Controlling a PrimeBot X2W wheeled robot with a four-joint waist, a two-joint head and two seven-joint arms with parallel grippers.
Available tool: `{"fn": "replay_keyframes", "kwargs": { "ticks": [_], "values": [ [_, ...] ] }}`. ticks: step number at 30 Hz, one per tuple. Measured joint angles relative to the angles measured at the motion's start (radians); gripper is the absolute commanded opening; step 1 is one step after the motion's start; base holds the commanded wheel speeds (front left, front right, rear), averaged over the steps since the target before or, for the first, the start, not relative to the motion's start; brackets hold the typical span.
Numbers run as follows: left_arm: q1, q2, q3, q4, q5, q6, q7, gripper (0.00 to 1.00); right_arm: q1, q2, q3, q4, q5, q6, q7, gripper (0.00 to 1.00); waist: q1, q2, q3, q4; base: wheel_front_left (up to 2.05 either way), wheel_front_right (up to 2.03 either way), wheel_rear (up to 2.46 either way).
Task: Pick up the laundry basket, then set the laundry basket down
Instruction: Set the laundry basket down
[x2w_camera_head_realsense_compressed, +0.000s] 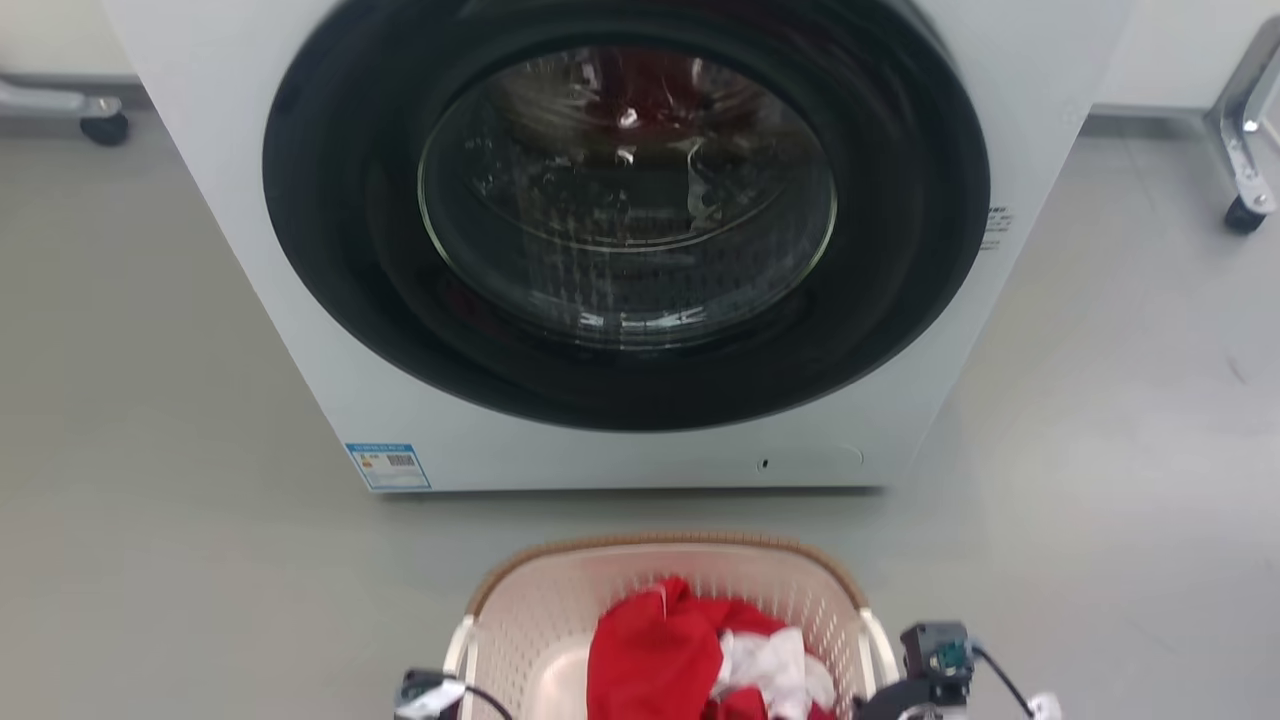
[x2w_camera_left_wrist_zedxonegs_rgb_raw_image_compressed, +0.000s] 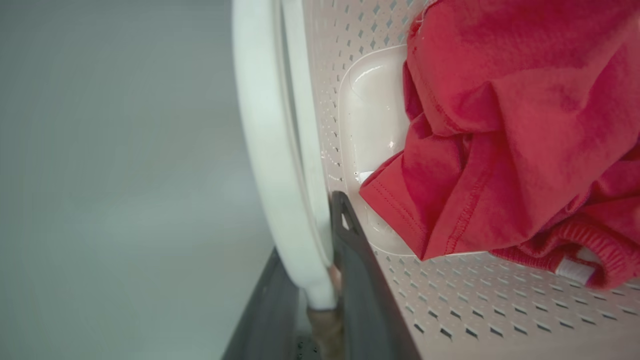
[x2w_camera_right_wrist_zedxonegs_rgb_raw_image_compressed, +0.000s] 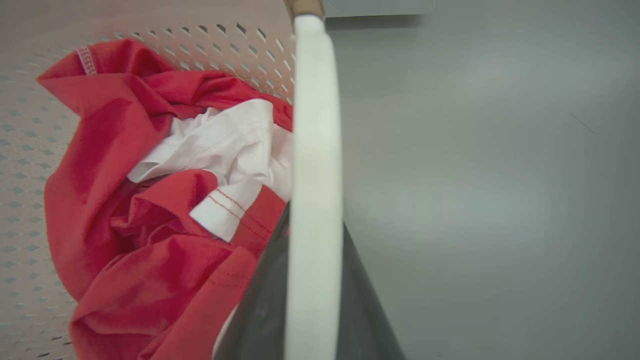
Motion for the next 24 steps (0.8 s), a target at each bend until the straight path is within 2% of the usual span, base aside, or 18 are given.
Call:
{"fn": "replay_keyframes", "kwargs": {
  "ticks": [10, 24],
  "values": [
    [-0.116, 0.002, 0.011, -0.014, -0.003, 0.019, -0.025, 0.00, -0.138, -0.002, -0.001, 0.022, -0.017, 0.000, -0.021, 0.00, 0.0001, 0.0000, 0.124, -0.003, 0.00, 0.00, 0.00],
    [-0.204, 0.016, 0.003, -0.099, -0.011, 0.079, -0.038, 0.00, -0.267, -0.012, -0.002, 0.052, -0.030, 0.000, -0.038, 0.00, 0.0002, 0.0001, 0.327, -0.011, 0.00, 0.00, 0.00]
  ]
}}
